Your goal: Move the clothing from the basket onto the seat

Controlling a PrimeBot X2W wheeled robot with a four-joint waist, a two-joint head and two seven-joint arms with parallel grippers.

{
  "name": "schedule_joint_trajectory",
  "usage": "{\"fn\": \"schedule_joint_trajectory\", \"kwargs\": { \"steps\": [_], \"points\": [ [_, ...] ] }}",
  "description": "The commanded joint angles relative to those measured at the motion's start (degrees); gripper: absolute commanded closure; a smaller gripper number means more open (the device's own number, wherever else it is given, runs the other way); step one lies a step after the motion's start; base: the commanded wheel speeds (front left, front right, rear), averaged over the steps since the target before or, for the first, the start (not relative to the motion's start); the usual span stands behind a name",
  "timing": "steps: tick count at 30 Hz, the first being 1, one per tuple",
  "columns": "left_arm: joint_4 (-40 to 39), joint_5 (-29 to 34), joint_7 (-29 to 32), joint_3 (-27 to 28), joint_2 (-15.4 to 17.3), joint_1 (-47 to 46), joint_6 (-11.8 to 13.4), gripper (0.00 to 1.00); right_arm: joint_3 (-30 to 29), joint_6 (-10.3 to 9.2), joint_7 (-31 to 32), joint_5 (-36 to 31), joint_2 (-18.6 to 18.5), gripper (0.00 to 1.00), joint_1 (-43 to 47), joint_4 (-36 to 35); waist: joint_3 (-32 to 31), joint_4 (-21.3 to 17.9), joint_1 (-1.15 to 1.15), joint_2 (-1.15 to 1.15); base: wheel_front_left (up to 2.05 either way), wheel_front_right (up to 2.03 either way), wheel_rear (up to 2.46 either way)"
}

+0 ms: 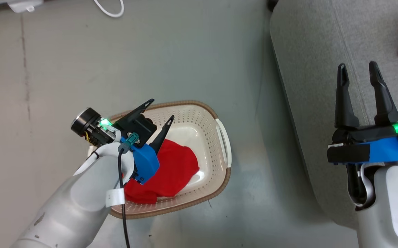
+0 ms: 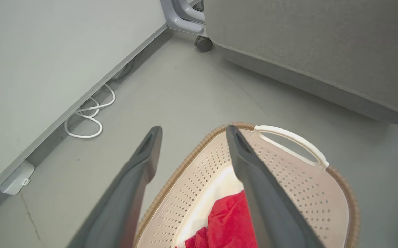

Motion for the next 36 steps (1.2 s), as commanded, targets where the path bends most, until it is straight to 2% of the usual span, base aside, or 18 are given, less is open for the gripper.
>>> {"fn": "schedule_joint_trajectory", "kwargs": {
  "steps": [1, 9, 16, 23, 28, 36],
  "points": [
    [1.2, -0.88, -0.15, -1.52, 0.11, -1.92, -0.03, 0.0, 0.08, 0.01, -0.01, 0.17, 0.05, 0.0, -1.32, -0.46, 2.7, -1.31, -0.01, 0.0, 0.0, 0.0, 0.0],
    [9.63, -5.14, 0.58, -13.26, 0.49, -8.02, -0.03, 0.0, 0.99, 0.01, 0.0, 1.09, 0.05, 0.0, -4.79, -1.57, 9.41, -2.96, -0.01, 0.0, 0.0, 0.0, 0.0],
    [15.98, -7.06, 7.8, -22.34, 0.4, -12.33, -0.03, 0.0, 1.64, 0.01, 0.0, 2.14, 0.04, 0.0, -7.69, -2.56, 15.3, -4.22, -0.01, 0.0, 0.0, 0.0, 0.0],
    [18.45, -5.43, 13.66, -25.1, 1.19, -14.93, -0.03, 0.0, 2.5, 0.01, 0.0, 3.38, 0.04, 0.0, -9.93, -3.42, 20.95, -5.88, -0.01, 0.0, 0.0, 0.0, 0.0],
    [18.82, -2.0, 17.78, -25.47, 1.29, -15.57, -0.03, 0.0, 2.81, 0.01, 0.0, 3.61, 0.05, 0.0, -11.01, -4.56, 24.3, -6.64, -0.01, 0.0, 0.0, 0.0, 0.0],
    [19.7, -0.37, 24.27, -25.49, 1.66, -16.86, -0.03, 0.0, 3.15, 0.01, 0.0, 3.91, 0.05, 0.0, -11.75, -6.81, 28.2, -6.77, -0.01, 0.0, 0.0, 0.0, 0.0]
  ]
}}
